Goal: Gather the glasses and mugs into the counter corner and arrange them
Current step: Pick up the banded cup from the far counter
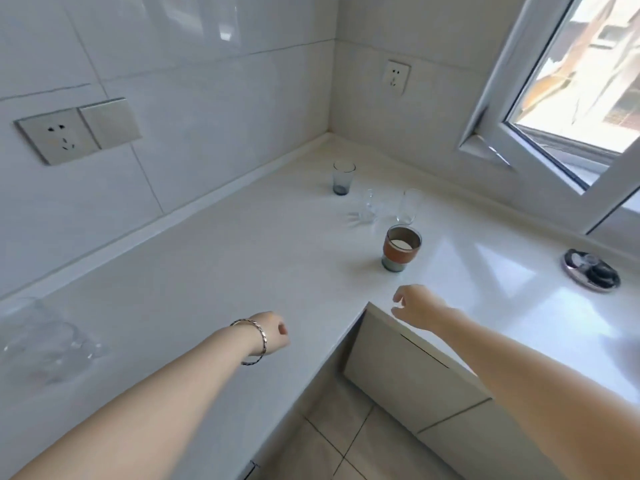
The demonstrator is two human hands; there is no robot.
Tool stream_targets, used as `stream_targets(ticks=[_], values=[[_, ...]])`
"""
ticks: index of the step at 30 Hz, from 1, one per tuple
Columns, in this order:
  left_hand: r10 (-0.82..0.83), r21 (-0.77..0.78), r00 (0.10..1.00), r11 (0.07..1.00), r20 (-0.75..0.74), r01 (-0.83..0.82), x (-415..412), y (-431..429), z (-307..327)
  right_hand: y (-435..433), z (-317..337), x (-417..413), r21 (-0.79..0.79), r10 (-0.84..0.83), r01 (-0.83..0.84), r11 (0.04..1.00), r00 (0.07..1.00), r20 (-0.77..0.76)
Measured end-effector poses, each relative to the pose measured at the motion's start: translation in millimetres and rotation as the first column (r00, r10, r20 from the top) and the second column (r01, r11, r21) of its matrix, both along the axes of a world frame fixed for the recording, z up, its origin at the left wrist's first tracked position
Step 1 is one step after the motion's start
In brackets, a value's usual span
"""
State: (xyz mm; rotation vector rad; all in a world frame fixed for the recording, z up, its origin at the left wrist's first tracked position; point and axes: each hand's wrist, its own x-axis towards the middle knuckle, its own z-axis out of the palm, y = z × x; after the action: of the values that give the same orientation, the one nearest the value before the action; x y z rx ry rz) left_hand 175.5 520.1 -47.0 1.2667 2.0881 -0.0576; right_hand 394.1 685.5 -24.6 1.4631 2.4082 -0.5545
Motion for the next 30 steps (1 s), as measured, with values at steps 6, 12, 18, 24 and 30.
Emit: stream_targets(ticks=[6, 12, 18, 24, 30], values=[[-0.078, -0.061, 0.997, 0.995, -0.011, 0.077, -7, 79, -25, 81, -6, 9, 0.038, -0.137, 0.137, 0.99, 0.99, -0.015], [-0.118, -0.076, 0.993, 0.99, -0.007, 0.117, -36, 164, -50, 158, -13, -21, 0.049, -0.16, 0.165, 0.985, 0.983, -0.092], [-0.1, -0.072, 0.995, 0.992, 0.017, 0.102, -54, 229, -56, 214, -29, -52, -0.051, 0.027, -0.021, 0.998, 0.994, 0.104], [-0.062, -0.108, 0.997, 0.992, 0.036, 0.066, -67, 239, -66, 228, -42, -61, -0.132, 0.123, -0.101, 0.986, 0.977, 0.172], [0.049, -0.098, 0.998, 0.994, 0.046, -0.044, -70, 209, -63, 208, -41, -49, -0.014, 0.012, -0.011, 1.0, 0.997, 0.075]])
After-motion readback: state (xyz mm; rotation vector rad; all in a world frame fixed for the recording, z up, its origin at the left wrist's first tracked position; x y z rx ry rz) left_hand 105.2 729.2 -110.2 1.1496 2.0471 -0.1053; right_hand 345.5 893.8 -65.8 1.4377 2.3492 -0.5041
